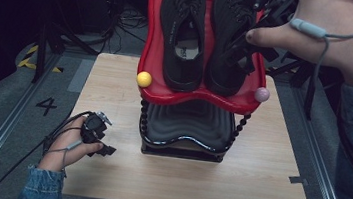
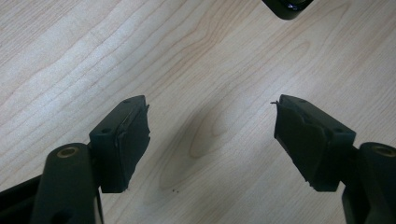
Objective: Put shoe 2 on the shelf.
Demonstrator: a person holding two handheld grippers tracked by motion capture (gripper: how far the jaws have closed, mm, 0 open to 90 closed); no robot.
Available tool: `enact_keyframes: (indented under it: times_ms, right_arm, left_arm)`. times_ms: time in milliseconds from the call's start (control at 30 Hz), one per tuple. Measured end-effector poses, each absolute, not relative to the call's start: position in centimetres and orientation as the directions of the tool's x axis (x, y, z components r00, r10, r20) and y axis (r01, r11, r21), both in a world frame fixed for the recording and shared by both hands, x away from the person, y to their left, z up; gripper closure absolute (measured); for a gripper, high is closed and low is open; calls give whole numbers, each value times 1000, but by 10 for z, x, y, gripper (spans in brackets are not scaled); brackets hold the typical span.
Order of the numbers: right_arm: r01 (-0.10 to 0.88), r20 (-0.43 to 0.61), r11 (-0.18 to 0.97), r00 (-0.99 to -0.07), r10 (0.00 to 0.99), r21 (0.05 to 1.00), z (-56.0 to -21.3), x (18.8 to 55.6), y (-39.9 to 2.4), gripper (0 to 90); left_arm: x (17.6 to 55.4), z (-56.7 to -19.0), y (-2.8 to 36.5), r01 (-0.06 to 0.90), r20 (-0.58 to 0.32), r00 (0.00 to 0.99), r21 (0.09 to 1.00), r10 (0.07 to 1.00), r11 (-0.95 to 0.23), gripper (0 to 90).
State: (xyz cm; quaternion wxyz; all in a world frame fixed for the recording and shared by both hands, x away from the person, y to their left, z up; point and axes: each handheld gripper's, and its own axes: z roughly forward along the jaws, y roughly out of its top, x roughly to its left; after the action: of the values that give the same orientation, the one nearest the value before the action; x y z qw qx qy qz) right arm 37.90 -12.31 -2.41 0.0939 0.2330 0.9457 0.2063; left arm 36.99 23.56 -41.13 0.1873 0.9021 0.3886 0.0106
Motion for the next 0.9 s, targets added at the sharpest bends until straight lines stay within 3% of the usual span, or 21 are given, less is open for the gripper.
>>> enact_keyframes:
  times_ms: [533, 900]
  right_arm:
    - [450, -97, 758, -828, 552, 473, -10, 364, -187, 567]
    - [532, -67, 720, -782, 619, 446, -48, 368, -245, 543]
  left_arm:
    - [372, -413, 234, 696, -129, 701, 342, 702, -632, 269]
    - [371, -414, 233, 701, -128, 696, 334, 706, -631, 268]
